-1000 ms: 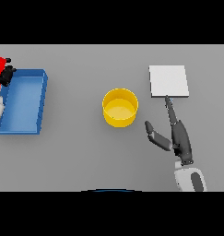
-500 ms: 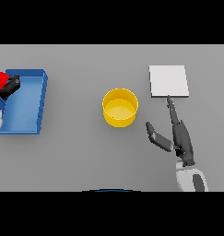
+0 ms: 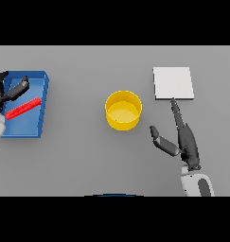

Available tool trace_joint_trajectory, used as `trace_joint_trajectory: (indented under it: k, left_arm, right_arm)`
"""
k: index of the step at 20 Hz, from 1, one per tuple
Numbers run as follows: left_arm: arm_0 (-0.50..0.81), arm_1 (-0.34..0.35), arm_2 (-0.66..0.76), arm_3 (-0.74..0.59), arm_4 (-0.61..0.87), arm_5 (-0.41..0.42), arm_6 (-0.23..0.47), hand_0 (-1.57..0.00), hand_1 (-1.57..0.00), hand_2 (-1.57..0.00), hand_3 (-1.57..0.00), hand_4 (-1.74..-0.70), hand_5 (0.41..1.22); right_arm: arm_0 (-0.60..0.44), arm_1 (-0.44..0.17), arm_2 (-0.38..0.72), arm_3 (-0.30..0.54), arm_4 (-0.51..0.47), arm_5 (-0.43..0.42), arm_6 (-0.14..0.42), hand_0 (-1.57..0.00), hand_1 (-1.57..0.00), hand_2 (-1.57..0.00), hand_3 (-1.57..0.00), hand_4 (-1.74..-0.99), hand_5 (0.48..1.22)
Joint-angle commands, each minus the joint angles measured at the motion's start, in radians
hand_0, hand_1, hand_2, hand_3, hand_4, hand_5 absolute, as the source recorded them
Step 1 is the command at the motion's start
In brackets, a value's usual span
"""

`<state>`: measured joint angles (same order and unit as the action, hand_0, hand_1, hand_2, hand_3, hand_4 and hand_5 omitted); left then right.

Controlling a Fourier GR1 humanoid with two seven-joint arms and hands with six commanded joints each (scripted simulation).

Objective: Pick up the red beaker and tilt it to pour out 1 green nut into yellow bowl. Pick up the yellow bowl and place it on the metallic measuring scale.

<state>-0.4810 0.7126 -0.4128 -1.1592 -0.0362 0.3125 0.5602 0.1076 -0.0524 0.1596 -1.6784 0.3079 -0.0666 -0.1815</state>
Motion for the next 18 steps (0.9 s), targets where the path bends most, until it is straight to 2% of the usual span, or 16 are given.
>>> trace_joint_trajectory:
  k: [1, 3, 4, 6, 8, 10, 14, 18]
  left_arm:
    - [-0.006, 0.001, 0.006, 0.017, 0.003, -0.003, -0.016, -0.20, -0.17, -0.17, -0.16, -0.80, 0.652]
    - [0.003, -0.004, 0.011, 0.017, 0.008, 0.002, -0.048, -0.13, -0.11, -0.11, -0.10, -0.79, 0.649]
    - [0.002, -0.002, 0.011, 0.014, 0.005, 0.007, -0.053, -0.10, -0.08, -0.09, -0.08, -0.78, 0.651]
    - [0.008, 0.001, 0.005, -0.006, -0.008, 0.023, -0.067, -0.07, -0.05, -0.06, -0.05, -0.76, 0.657]
    - [0.001, -0.005, 0.007, -0.003, 0.000, 0.019, -0.064, -0.04, -0.03, -0.03, -0.03, -0.75, 0.661]
    - [-0.003, -0.010, 0.005, -0.001, -0.003, 0.026, -0.076, -0.03, -0.02, -0.02, -0.02, -0.74, 0.664]
    - [0.003, -0.005, -0.002, -0.003, -0.012, 0.034, -0.069, -0.01, -0.01, -0.01, -0.01, -0.73, 0.680]
    - [0.001, 0.003, -0.005, -0.010, -0.009, 0.020, -0.060, 0.00, 0.00, 0.00, 0.00, -0.74, 0.696]
  right_arm:
    - [-0.005, 0.002, 0.001, -0.001, 0.002, -0.001, 0.011, 0.00, 0.00, 0.00, 0.00, -1.015, 0.642]
    - [-0.005, 0.000, 0.010, -0.006, 0.020, -0.003, 0.030, 0.00, 0.00, 0.00, 0.00, -1.021, 0.640]
    - [-0.021, -0.017, 0.011, -0.006, 0.040, 0.001, 0.068, 0.00, 0.00, 0.00, 0.00, -1.020, 0.640]
    - [-0.052, -0.069, 0.029, 0.001, 0.043, 0.067, 0.054, 0.00, 0.00, 0.00, 0.00, -1.005, 0.669]
    - [-0.139, -0.158, 0.061, 0.019, 0.117, 0.130, 0.090, 0.00, 0.00, 0.00, 0.00, -1.044, 0.679]
    - [-0.206, -0.216, 0.102, 0.035, 0.178, 0.191, 0.130, 0.00, 0.00, 0.00, 0.00, -1.094, 0.677]
    - [-0.364, -0.313, 0.194, 0.117, 0.307, 0.281, 0.097, 0.00, 0.00, 0.00, 0.00, -1.192, 0.677]
    - [-0.506, -0.374, 0.287, 0.198, 0.408, 0.355, 0.038, 0.00, 0.00, 0.00, 0.00, -1.225, 0.684]
